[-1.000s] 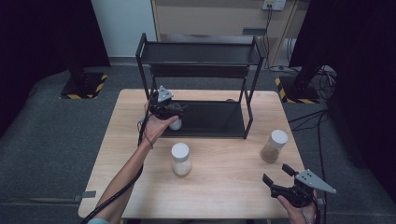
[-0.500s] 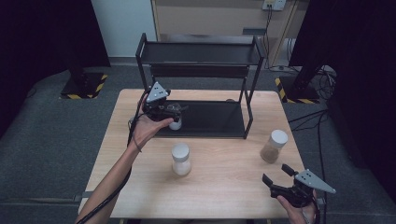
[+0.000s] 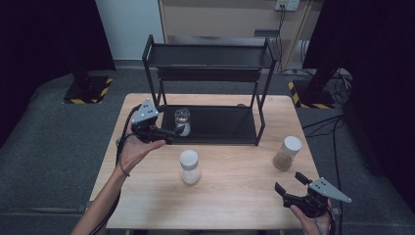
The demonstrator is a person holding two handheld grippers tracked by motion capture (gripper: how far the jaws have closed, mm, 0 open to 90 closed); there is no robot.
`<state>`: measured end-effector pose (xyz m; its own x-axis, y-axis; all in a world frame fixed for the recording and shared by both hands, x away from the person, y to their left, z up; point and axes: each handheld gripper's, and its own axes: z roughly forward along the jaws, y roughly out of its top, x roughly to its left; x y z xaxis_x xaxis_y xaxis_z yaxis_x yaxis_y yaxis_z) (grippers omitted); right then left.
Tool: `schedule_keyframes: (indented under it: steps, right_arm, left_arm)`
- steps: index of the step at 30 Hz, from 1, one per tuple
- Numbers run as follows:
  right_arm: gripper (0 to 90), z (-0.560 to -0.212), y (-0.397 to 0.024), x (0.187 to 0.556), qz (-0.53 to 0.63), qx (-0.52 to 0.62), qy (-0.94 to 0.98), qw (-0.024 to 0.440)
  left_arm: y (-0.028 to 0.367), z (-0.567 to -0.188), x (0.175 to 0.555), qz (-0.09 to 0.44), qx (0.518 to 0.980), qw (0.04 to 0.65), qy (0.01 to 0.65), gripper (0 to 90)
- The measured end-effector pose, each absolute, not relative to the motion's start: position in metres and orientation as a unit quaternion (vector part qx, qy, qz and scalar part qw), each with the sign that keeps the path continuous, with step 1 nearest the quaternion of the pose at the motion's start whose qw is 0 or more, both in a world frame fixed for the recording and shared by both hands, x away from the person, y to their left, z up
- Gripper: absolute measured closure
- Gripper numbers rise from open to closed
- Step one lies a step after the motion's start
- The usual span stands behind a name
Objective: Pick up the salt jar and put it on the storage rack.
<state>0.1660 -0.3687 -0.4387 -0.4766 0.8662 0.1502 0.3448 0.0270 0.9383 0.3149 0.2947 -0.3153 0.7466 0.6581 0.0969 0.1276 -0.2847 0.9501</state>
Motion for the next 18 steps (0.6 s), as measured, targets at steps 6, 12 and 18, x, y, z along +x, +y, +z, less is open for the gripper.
schedule_keyframes:
  steps: [6, 12, 18]
  right_arm:
    - [8.0, -0.439, -0.369, 0.166, 0.533, 0.450, 0.674, 0.244]
    - [8.0, -0.439, -0.369, 0.166, 0.533, 0.451, 0.673, 0.244]
    - [8.0, -0.439, -0.369, 0.166, 0.533, 0.451, 0.673, 0.244]
  left_arm:
    - [0.313, -0.328, 0.292, 0.246, 0.755, 0.549, 0.262, 4.8]
    - [0.328, -0.343, 0.270, 0.249, 0.741, 0.562, 0.270, 4.8]
    - [0.335, -0.352, 0.250, 0.265, 0.746, 0.549, 0.268, 4.9]
